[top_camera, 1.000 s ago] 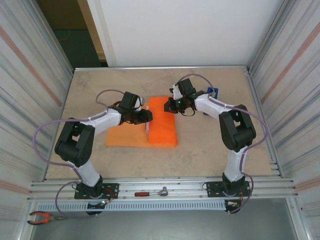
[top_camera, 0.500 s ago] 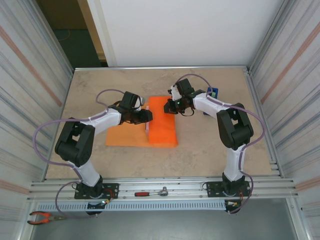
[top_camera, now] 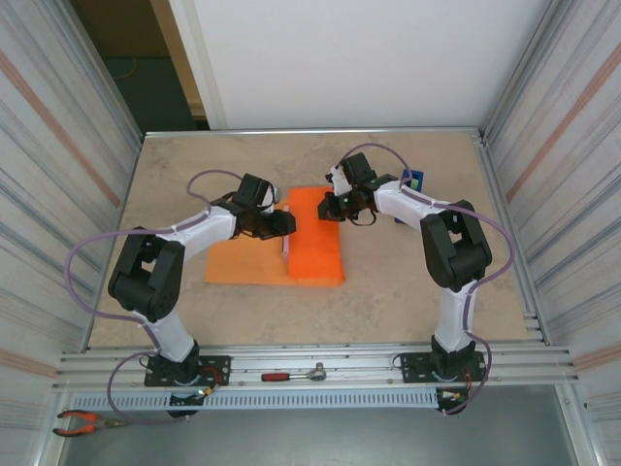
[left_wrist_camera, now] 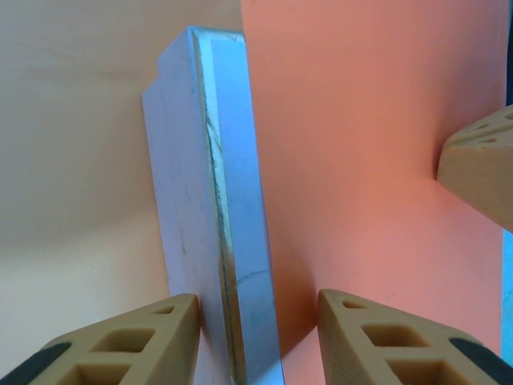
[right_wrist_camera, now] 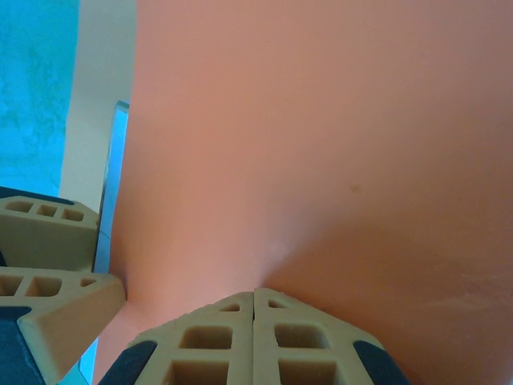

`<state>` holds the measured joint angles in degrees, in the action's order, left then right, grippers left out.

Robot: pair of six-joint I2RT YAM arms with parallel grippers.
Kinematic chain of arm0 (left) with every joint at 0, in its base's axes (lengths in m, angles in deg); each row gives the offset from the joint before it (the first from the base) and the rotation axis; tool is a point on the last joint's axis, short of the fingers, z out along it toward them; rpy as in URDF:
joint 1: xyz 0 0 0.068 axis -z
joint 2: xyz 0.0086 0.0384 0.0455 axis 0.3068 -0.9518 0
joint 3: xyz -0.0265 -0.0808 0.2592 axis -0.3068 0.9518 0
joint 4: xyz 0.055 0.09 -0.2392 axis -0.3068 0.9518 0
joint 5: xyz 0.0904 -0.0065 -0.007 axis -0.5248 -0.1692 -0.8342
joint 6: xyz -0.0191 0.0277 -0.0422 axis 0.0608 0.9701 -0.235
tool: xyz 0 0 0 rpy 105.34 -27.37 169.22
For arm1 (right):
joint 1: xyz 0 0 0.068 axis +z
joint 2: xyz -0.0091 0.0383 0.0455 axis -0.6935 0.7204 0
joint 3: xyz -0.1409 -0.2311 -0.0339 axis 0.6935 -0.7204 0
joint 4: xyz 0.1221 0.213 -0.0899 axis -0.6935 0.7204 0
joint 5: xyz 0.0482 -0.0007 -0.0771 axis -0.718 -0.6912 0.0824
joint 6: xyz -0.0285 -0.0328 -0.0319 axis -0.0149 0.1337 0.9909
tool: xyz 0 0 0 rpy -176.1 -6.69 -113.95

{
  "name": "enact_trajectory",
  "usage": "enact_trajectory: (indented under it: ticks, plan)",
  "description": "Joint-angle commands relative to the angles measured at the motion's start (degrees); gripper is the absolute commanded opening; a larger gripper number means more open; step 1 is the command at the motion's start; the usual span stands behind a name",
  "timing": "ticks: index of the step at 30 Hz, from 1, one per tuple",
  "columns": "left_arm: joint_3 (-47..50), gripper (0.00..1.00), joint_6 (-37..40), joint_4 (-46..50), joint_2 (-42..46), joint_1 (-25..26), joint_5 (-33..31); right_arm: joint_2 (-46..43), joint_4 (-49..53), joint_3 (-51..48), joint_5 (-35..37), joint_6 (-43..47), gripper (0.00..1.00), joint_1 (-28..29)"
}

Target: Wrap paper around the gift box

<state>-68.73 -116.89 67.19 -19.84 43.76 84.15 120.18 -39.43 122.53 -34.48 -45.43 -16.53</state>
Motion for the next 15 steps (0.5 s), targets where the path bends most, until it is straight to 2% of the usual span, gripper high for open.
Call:
enact_trajectory:
  ticks: [1,10,15]
  plan:
    - [-0.08,0.42,1.31,0.31,-1.62,0.26,-0.16,1.24,5.16,-0.59,2.98,0.33,0.00,0.22]
    - [2.61,0.37,0.84,-1.04,-1.66,0.30,-1.10,-2.20,3.79,3.18,-2.52,-2.02,0.00,-0.56]
    - [2.82,0.35,0.71,-1.20,-1.70,0.28,-1.10,-2.54,4.38,6.19,-2.18,-2.56,0.00,-1.43]
